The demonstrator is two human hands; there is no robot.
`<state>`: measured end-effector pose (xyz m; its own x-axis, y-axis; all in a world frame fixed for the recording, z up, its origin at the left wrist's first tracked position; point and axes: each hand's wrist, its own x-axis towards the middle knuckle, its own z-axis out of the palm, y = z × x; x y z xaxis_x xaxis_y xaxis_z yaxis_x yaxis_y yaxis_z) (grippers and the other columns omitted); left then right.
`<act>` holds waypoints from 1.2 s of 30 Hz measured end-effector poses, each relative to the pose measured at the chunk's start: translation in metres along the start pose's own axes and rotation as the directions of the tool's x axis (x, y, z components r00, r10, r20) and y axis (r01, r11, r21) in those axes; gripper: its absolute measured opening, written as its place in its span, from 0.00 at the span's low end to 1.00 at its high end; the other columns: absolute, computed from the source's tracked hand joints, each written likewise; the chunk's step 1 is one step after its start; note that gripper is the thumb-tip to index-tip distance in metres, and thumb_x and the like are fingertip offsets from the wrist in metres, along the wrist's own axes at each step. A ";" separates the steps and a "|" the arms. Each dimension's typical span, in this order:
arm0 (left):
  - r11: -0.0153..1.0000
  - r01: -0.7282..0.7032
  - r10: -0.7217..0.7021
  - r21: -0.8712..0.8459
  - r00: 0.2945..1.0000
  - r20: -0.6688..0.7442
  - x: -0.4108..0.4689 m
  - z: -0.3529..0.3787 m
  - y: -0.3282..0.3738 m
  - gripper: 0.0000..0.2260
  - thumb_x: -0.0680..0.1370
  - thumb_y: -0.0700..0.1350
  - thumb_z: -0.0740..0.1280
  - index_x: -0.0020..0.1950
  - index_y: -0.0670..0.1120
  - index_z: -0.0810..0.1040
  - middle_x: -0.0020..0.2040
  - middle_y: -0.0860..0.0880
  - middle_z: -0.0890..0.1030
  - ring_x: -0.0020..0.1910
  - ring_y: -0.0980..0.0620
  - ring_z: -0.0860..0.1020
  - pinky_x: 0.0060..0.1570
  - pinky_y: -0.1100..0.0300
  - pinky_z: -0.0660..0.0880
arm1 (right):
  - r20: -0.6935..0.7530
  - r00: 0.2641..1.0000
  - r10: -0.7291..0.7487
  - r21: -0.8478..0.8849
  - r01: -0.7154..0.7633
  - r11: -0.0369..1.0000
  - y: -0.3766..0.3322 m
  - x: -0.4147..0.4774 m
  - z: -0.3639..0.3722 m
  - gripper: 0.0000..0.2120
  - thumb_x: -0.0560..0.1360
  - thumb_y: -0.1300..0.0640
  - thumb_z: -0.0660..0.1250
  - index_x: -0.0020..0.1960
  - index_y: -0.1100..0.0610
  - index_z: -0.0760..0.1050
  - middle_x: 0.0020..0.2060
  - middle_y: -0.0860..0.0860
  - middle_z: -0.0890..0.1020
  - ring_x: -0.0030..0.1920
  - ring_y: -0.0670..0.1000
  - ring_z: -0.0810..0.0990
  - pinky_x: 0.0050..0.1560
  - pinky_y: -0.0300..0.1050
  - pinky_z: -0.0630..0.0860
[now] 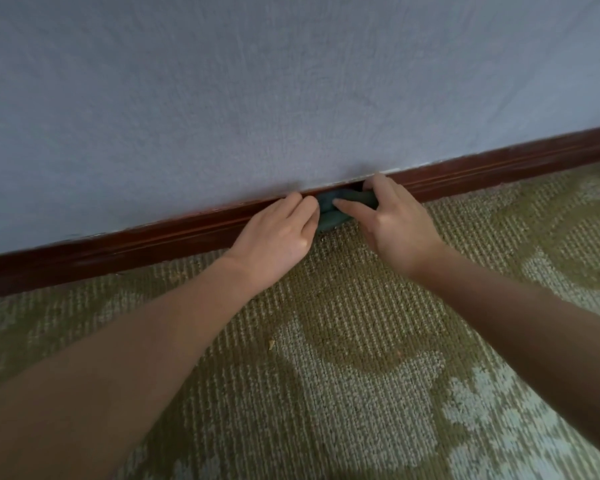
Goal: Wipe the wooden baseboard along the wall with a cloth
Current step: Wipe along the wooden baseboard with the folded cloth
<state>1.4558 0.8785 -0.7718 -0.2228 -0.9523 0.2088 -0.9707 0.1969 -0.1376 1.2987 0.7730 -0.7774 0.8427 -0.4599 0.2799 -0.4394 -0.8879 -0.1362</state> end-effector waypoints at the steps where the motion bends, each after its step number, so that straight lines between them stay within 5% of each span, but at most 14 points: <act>1: 1.000 0.015 -0.015 0.006 1.000 -0.007 0.001 -0.001 0.002 0.19 0.61 0.30 0.76 0.51 0.31 0.79 0.40 0.41 0.78 0.36 0.46 0.77 0.32 0.60 0.73 | 0.005 1.000 -0.009 -0.010 0.009 1.000 0.001 0.001 -0.001 0.24 0.60 0.74 0.75 0.55 0.62 0.80 0.39 0.64 0.76 0.36 0.62 0.76 0.33 0.49 0.73; 15: 0.998 -0.028 0.031 0.063 0.999 -0.044 0.022 0.006 0.021 0.10 0.65 0.32 0.74 0.46 0.35 0.82 0.40 0.45 0.79 0.38 0.49 0.77 0.35 0.61 0.73 | -0.045 0.998 0.048 -0.052 -0.050 0.997 0.017 -0.010 -0.003 0.24 0.60 0.75 0.73 0.55 0.64 0.79 0.39 0.66 0.76 0.38 0.65 0.77 0.36 0.53 0.75; 23: 0.993 0.005 -0.011 0.115 0.998 0.059 -0.006 -0.007 0.001 0.12 0.65 0.30 0.73 0.48 0.32 0.80 0.40 0.41 0.78 0.37 0.45 0.77 0.34 0.57 0.75 | -0.040 0.999 0.020 0.016 -0.019 1.000 -0.016 -0.002 0.005 0.22 0.60 0.75 0.74 0.54 0.66 0.79 0.38 0.67 0.76 0.36 0.64 0.76 0.34 0.52 0.74; 30: 0.988 0.055 -0.073 0.142 0.989 0.127 -0.015 -0.016 -0.002 0.19 0.62 0.29 0.74 0.52 0.30 0.79 0.40 0.39 0.78 0.37 0.42 0.77 0.35 0.56 0.75 | 0.203 0.976 0.079 -0.089 -0.062 0.994 -0.035 0.008 -0.002 0.22 0.76 0.65 0.62 0.69 0.59 0.67 0.54 0.63 0.71 0.54 0.61 0.69 0.50 0.52 0.64; 36: 0.994 -0.011 0.008 0.105 1.000 0.023 -0.014 -0.008 -0.014 0.15 0.62 0.26 0.70 0.49 0.27 0.78 0.38 0.36 0.77 0.36 0.40 0.77 0.35 0.54 0.76 | 0.333 0.940 0.067 -0.282 0.031 0.959 -0.048 0.017 -0.018 0.22 0.76 0.64 0.58 0.70 0.59 0.63 0.58 0.60 0.68 0.58 0.60 0.67 0.55 0.51 0.64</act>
<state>1.4718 0.8908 -0.7655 -0.2289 -0.9556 0.1854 -0.9534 0.1816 -0.2410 1.3284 0.8075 -0.7488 0.8665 -0.4951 -0.0629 -0.4828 -0.8635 0.1459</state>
